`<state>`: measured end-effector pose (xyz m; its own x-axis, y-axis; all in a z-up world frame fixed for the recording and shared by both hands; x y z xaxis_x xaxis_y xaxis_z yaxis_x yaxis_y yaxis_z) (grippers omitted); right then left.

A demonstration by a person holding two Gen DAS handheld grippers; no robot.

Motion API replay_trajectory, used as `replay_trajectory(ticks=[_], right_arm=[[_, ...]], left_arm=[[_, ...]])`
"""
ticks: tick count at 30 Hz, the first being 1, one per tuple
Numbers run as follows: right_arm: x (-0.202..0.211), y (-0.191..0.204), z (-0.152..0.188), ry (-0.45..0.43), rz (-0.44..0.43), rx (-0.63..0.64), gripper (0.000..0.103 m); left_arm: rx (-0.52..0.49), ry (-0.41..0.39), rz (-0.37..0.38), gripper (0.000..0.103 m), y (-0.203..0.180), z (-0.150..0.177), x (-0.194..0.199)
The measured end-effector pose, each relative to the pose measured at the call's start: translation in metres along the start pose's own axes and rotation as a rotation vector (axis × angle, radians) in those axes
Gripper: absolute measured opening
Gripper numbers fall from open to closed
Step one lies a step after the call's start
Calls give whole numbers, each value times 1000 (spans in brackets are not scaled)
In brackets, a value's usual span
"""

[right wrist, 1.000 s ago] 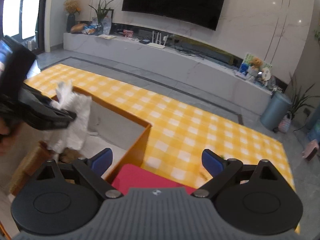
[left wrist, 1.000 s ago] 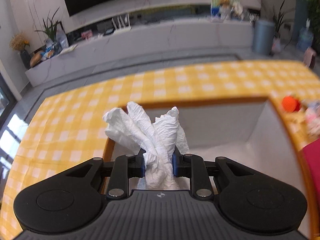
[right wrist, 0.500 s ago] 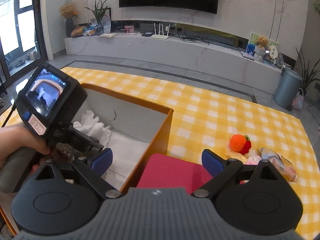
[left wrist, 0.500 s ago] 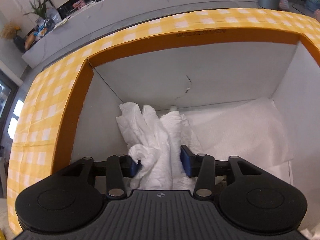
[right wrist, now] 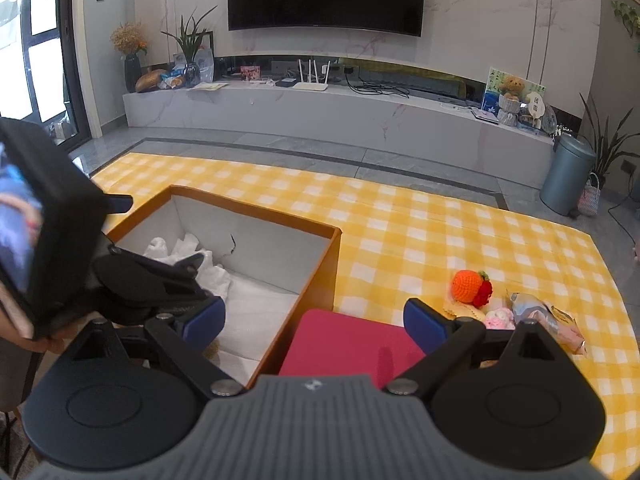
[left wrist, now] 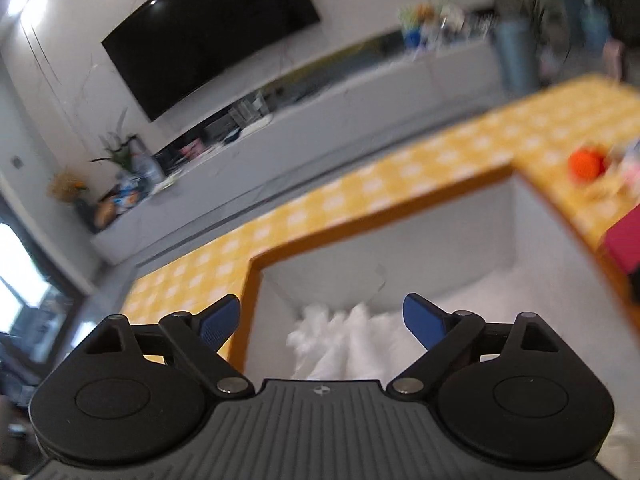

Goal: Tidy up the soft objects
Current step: 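Move both open grippers back toward the knitted items and wrapped bar on the mat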

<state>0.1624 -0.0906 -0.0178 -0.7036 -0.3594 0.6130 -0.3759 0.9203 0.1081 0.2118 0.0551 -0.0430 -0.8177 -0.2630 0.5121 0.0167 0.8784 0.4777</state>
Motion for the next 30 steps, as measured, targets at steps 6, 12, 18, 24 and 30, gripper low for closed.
replay_trajectory(ticks=[6, 12, 18, 24, 30], right_arm=[[7, -1, 0, -15, -1, -29, 94], [16, -6, 1, -30, 8, -53, 94], [25, -17, 5, -50, 25, -76, 94], [36, -38, 11, -65, 52, -106, 94], [54, -75, 19, -96, 95, -163, 94]], left_arm=[[127, -57, 77, 103, 14, -15, 17], [215, -130, 137, 103, 26, -28, 41], [230, -194, 240, 103, 18, -37, 67], [265, -228, 276, 103, 9, -46, 89], [266, -212, 352, 103, -10, -51, 92]])
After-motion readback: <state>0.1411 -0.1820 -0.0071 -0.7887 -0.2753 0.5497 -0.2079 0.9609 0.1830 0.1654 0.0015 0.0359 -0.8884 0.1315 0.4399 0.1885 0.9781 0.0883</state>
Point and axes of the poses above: each gripper's, at about its wrist camera, not at the fingertips, and x roughly against the way its jaws point, y to its left, z to its underside, the point moved 8 cm from there along -x, roughly the way its jaws point, and after that the axes turned 8 degrees about -z, right-handed, at the moved point
